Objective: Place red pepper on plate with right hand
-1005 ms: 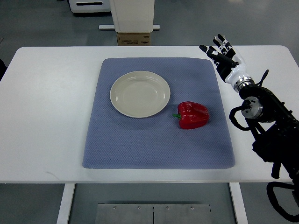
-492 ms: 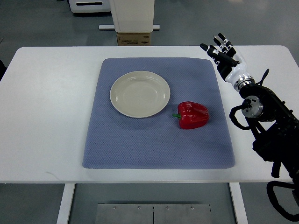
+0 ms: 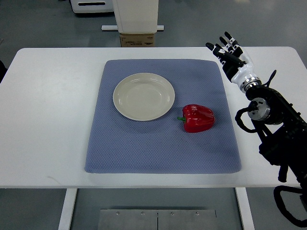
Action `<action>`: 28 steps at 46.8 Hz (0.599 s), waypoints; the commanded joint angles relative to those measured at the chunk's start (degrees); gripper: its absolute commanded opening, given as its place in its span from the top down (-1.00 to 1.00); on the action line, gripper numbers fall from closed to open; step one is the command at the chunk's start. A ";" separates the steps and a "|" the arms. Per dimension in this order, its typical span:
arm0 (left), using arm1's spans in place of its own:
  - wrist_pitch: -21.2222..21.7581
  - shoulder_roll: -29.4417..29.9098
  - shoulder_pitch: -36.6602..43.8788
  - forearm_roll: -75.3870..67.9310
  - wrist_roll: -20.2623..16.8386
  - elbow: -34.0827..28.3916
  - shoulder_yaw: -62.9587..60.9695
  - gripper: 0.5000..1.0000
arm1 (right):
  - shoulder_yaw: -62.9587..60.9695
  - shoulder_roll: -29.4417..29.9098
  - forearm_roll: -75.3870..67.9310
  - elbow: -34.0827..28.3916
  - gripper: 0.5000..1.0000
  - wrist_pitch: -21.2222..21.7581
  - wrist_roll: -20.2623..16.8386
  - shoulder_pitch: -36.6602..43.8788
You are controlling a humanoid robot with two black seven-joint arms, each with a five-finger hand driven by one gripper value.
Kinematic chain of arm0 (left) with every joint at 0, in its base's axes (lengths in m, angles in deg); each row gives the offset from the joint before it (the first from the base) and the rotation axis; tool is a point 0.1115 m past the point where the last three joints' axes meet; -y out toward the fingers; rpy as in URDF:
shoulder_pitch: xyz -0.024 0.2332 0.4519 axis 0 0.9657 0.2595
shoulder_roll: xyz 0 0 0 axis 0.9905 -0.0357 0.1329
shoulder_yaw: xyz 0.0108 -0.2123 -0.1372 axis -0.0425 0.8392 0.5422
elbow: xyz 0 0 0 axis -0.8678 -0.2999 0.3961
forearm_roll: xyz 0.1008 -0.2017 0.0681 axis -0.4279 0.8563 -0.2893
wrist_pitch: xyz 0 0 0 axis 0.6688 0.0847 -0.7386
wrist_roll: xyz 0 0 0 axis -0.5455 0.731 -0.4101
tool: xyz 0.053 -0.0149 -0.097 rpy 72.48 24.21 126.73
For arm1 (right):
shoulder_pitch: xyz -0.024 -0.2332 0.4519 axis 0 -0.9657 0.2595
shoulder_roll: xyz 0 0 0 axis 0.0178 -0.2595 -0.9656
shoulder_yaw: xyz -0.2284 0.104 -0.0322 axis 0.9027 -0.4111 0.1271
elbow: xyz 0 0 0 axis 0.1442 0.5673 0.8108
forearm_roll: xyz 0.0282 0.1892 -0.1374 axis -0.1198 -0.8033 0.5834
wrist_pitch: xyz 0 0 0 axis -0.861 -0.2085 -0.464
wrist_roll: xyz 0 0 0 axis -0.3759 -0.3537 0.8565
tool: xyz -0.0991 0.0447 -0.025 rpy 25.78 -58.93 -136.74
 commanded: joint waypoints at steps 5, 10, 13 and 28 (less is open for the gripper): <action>0.01 0.00 0.00 -0.01 0.00 0.00 0.00 -1.00 | 0.06 0.00 -1.76 -0.17 -1.00 0.41 0.04 0.17; 0.01 0.00 0.00 -0.01 0.00 0.00 0.00 -1.00 | 0.15 0.00 -1.77 -0.17 -1.00 0.41 0.12 0.34; 0.01 0.00 0.00 -0.01 0.00 0.00 0.00 -1.00 | 0.33 0.00 -1.85 -0.26 -1.00 0.41 0.21 0.78; 0.01 0.00 0.00 -0.01 0.00 0.00 0.00 -1.00 | 2.26 0.00 -1.85 -0.17 -1.00 0.32 0.48 1.05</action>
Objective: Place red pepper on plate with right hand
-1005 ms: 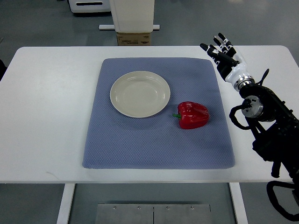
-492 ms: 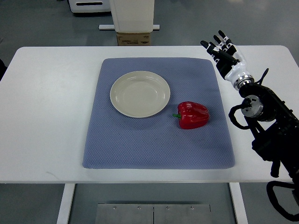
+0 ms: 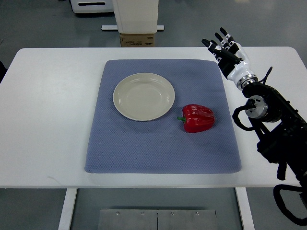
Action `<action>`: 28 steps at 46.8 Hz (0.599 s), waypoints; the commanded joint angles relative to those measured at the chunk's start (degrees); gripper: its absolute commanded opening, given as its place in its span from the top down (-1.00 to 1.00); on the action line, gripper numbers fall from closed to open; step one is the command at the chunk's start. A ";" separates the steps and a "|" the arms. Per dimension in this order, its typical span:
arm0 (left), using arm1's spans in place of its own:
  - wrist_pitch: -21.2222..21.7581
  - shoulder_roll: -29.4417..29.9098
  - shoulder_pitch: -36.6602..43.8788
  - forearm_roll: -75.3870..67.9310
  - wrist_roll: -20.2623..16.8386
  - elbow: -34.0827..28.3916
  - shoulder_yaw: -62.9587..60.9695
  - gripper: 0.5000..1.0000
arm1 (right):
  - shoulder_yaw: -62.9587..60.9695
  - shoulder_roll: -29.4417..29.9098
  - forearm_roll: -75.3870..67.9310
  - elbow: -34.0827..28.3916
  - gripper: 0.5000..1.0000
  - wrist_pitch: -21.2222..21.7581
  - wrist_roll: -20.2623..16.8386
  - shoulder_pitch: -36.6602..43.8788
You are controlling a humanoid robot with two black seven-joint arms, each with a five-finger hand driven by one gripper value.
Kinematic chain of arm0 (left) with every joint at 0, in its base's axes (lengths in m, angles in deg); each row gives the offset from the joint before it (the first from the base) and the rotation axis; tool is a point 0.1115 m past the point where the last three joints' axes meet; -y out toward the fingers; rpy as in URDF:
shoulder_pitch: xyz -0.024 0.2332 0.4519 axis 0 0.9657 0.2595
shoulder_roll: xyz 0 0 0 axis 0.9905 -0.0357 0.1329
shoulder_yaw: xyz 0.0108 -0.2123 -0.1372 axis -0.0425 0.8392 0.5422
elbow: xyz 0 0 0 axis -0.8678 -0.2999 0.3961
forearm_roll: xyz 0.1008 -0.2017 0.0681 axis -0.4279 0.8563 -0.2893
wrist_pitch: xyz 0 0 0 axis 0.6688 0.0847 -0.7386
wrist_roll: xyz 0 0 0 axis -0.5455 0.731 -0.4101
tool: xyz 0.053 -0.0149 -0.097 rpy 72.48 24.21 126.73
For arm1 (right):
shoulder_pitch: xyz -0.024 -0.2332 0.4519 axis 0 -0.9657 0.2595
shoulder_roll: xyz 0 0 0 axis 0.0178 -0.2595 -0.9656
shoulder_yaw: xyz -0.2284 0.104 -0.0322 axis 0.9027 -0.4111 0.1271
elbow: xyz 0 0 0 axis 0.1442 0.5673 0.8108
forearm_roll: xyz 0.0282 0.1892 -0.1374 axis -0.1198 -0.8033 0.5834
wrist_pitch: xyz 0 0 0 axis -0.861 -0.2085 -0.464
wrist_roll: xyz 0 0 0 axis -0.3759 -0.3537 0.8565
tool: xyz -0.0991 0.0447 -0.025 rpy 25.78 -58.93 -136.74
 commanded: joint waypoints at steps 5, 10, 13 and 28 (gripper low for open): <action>0.01 0.00 0.00 0.01 0.00 0.00 0.00 -1.00 | 0.01 0.00 -0.04 0.09 -1.00 -0.05 0.00 -0.08; 0.01 0.00 0.00 0.01 0.00 0.00 0.00 -1.00 | 0.01 0.00 -0.04 0.18 -1.00 -0.05 0.00 0.01; 0.01 0.00 0.00 0.01 0.00 0.00 0.00 -1.00 | 0.01 0.00 -0.04 0.18 -1.00 -0.23 0.00 0.01; 0.01 0.00 0.00 0.01 0.00 0.00 0.00 -1.00 | 0.45 -1.93 0.05 2.37 -1.00 -0.84 0.00 0.01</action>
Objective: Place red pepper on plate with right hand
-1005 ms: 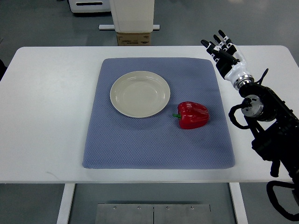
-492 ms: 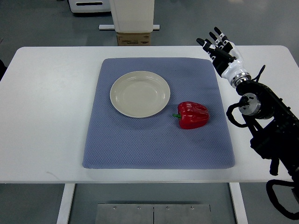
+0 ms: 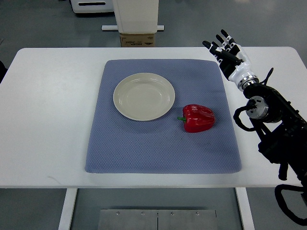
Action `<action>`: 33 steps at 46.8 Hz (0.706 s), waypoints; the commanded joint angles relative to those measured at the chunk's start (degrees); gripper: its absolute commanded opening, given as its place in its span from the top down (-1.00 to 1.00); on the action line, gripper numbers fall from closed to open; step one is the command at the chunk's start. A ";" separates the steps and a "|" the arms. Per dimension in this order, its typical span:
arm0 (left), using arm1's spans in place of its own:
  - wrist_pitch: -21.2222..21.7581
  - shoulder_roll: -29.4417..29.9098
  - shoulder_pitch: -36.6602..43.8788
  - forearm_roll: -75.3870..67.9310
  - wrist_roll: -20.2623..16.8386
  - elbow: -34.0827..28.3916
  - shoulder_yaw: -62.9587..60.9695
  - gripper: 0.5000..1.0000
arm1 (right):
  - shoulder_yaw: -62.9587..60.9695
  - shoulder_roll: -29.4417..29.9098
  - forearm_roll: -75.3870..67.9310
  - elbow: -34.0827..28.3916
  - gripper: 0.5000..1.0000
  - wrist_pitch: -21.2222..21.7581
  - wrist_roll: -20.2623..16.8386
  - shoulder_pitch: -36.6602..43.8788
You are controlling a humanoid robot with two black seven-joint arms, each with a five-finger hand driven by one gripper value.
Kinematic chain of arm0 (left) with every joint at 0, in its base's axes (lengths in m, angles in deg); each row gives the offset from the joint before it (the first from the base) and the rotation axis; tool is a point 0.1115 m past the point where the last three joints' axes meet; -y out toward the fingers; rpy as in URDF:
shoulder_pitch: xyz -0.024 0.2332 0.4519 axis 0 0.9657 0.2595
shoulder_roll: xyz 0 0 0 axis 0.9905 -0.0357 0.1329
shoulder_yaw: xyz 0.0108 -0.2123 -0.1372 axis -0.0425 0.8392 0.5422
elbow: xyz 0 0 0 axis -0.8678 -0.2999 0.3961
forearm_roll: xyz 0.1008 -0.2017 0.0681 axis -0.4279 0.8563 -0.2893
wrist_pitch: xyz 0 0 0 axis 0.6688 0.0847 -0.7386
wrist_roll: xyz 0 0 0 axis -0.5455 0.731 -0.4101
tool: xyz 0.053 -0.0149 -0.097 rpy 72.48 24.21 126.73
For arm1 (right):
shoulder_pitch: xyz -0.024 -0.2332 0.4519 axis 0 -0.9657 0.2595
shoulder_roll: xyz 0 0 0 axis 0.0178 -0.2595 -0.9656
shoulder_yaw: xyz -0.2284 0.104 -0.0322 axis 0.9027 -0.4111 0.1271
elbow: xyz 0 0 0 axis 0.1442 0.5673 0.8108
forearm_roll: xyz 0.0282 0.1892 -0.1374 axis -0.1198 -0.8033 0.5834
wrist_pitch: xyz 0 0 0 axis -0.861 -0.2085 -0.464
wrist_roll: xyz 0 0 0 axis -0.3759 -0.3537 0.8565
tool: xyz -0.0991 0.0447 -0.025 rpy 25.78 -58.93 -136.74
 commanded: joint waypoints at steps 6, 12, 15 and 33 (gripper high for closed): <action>-0.01 0.00 0.00 0.00 0.01 0.00 0.00 -1.00 | 0.22 -0.45 -0.08 2.38 -1.00 -0.01 0.44 0.85; -0.01 0.00 0.00 0.00 0.10 0.00 0.00 -1.00 | 0.31 -0.54 -0.17 2.29 -1.00 0.16 0.61 1.03; -0.01 0.00 0.00 0.00 0.01 0.00 0.00 -1.00 | 0.31 -0.54 -0.17 2.29 -1.00 0.78 0.53 1.20; -0.01 0.00 0.00 0.00 0.01 0.00 0.00 -1.00 | 6.02 -1.15 -0.17 2.03 -1.00 0.78 3.25 2.17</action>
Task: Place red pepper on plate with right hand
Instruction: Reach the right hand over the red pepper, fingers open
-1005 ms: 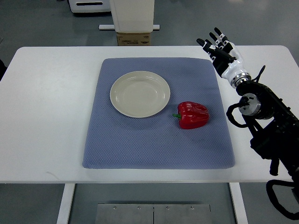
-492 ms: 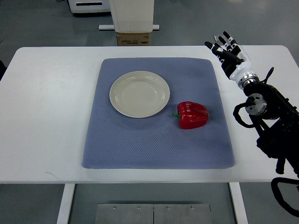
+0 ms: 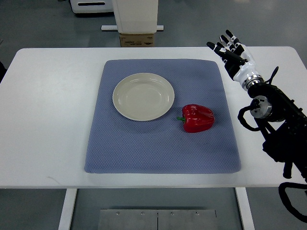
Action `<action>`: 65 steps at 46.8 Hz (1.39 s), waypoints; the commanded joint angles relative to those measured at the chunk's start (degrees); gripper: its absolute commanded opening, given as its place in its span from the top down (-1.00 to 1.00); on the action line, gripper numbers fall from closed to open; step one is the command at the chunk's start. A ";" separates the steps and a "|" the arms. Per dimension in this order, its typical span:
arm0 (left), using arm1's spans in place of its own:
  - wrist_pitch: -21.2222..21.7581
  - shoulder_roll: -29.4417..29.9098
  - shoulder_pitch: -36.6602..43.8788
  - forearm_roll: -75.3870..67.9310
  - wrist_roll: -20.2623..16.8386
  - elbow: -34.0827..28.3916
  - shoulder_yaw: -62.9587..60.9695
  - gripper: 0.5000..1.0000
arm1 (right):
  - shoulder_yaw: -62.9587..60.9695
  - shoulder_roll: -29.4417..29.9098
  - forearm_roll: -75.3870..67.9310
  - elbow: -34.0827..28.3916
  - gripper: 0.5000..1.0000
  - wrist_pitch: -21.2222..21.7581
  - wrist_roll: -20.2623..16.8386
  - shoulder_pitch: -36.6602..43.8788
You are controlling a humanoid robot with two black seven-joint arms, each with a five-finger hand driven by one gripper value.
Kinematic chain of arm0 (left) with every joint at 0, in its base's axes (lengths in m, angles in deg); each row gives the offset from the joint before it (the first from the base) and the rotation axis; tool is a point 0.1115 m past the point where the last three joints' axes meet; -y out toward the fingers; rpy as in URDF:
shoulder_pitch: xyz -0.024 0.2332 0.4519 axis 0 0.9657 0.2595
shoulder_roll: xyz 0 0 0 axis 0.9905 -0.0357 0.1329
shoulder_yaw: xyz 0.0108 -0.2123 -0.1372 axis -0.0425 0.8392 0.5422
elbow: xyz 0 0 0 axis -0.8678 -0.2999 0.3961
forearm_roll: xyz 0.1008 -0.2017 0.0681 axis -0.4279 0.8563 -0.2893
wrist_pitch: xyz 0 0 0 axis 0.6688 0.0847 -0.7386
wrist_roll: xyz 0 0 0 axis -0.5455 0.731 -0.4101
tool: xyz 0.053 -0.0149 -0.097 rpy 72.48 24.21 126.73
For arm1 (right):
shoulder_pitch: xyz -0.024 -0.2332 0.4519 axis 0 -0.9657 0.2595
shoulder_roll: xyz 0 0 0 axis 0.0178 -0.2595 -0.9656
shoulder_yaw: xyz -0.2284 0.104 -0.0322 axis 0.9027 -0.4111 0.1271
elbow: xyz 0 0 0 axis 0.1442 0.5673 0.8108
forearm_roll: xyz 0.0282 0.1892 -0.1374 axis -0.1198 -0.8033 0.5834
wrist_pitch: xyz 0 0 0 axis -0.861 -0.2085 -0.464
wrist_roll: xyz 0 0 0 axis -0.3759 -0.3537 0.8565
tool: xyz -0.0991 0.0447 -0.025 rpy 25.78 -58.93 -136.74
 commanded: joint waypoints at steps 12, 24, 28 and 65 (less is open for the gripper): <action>-0.01 0.00 0.00 0.00 0.01 0.00 0.00 -1.00 | 16.74 -7.49 0.00 -0.48 -0.99 0.00 1.19 4.36; -0.01 0.00 0.00 0.00 0.01 0.00 0.00 -1.00 | 29.23 -12.67 0.00 -4.69 -0.97 0.17 1.37 7.35; -0.01 0.00 0.00 0.00 0.01 0.00 0.00 -1.00 | 33.27 -15.49 0.00 -8.73 -0.97 0.26 1.28 8.05; -0.01 0.00 0.00 0.00 0.01 0.00 0.00 -1.00 | 60.26 -29.91 3.25 -27.20 -0.97 2.37 1.37 24.22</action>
